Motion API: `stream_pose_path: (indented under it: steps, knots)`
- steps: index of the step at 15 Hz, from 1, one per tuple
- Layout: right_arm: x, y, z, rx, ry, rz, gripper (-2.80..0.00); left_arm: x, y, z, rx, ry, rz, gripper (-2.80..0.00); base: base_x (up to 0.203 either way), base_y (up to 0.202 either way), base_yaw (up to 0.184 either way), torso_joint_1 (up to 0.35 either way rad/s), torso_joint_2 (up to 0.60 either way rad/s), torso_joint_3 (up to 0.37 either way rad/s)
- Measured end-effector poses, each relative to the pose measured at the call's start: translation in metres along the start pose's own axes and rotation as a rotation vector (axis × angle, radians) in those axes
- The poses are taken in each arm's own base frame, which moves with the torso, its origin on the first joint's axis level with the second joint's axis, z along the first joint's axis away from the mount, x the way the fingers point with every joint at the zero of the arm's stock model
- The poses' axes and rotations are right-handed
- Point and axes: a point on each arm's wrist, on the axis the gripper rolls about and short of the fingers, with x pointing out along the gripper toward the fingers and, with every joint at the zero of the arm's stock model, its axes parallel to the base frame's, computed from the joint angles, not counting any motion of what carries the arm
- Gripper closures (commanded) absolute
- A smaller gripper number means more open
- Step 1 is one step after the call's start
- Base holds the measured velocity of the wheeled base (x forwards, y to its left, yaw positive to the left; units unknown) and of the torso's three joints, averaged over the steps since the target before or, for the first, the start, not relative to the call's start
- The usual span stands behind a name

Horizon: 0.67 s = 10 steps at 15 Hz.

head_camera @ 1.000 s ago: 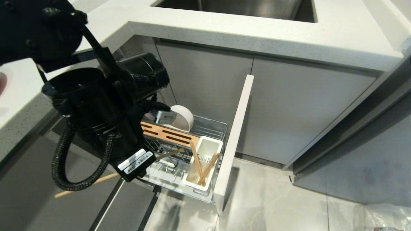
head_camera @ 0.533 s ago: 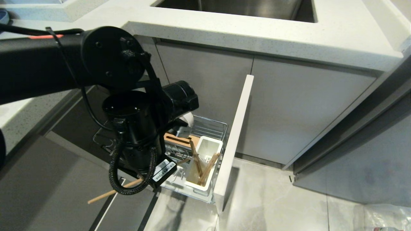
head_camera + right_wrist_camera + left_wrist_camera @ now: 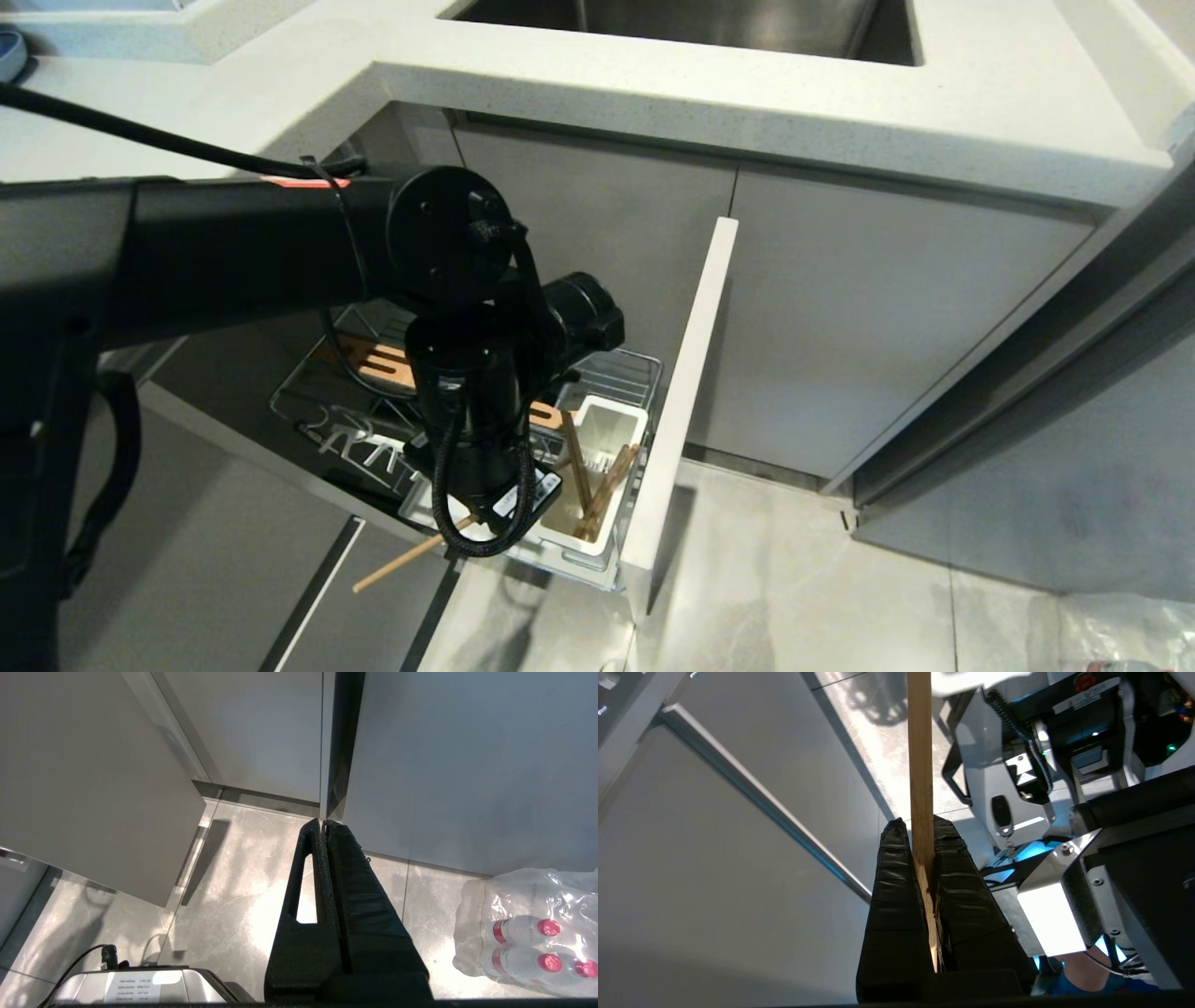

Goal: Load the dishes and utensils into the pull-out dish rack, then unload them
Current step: Pick up the chopsticks and place it in the cupboard

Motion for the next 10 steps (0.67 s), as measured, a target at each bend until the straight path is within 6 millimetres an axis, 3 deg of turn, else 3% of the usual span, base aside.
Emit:
stream_pose_path:
  steps: [10]
  knots:
    - [0.000, 0.000, 0.000, 0.000, 0.000, 0.000, 0.00, 0.021, -0.013, 0.010, 0.032, 0.067, 0.012, 0.00, 0.000, 0.000, 0.000, 0.000, 0.00, 0.000]
